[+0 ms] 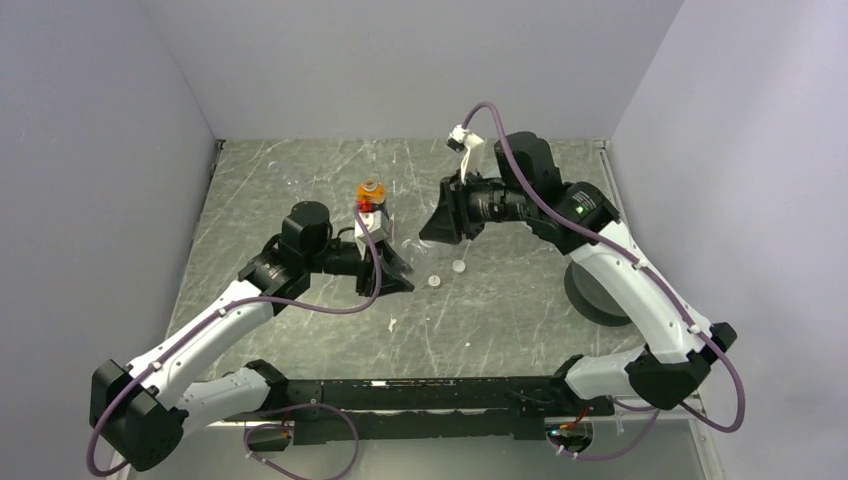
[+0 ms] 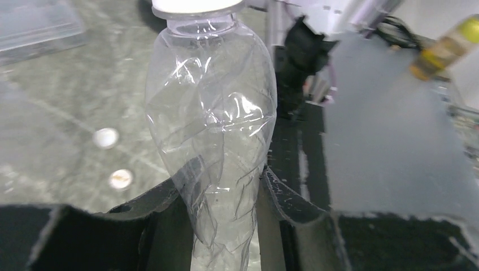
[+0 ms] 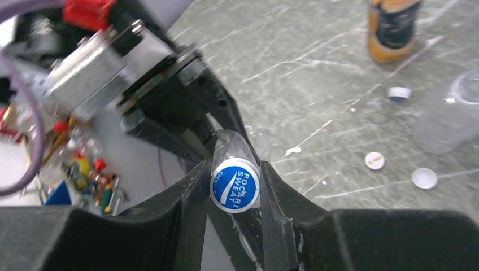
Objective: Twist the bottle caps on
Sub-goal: Screw the bottle cap onto the plastic bottle.
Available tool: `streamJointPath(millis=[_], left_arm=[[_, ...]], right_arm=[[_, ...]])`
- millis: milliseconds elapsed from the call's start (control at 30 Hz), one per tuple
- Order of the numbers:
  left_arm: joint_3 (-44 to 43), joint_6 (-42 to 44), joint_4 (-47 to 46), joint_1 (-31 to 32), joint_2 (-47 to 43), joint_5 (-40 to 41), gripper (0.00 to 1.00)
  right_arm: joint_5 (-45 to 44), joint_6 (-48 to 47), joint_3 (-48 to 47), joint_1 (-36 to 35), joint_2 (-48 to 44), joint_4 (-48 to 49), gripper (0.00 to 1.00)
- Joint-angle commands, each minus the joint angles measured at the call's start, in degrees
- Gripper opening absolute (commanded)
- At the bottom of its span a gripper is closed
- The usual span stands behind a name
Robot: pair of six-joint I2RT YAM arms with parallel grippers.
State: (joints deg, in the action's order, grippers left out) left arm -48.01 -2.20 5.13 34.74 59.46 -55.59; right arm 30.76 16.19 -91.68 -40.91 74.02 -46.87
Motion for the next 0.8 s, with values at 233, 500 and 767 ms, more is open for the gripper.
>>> streamJointPath(millis=[233,500,767], left_arm=[[-8.25,8.37,-2.37,2.16,2.24,33.39,0.00],[-8.61,12.32,0.13,7.57,4.78,40.72,0.00],[-5.24,12.07,5.97,6.59,1.98,22.81,0.00]], right_arm=[[-22.21,14.39,-12.35,-2.47,11.35,-11.71,0.04],[-29.44,16.91,-16.32,-3.39,13.29,-11.84,0.13],[-26.44,11.16,-16.74,-0.68,6.84,-9.72,0.97]])
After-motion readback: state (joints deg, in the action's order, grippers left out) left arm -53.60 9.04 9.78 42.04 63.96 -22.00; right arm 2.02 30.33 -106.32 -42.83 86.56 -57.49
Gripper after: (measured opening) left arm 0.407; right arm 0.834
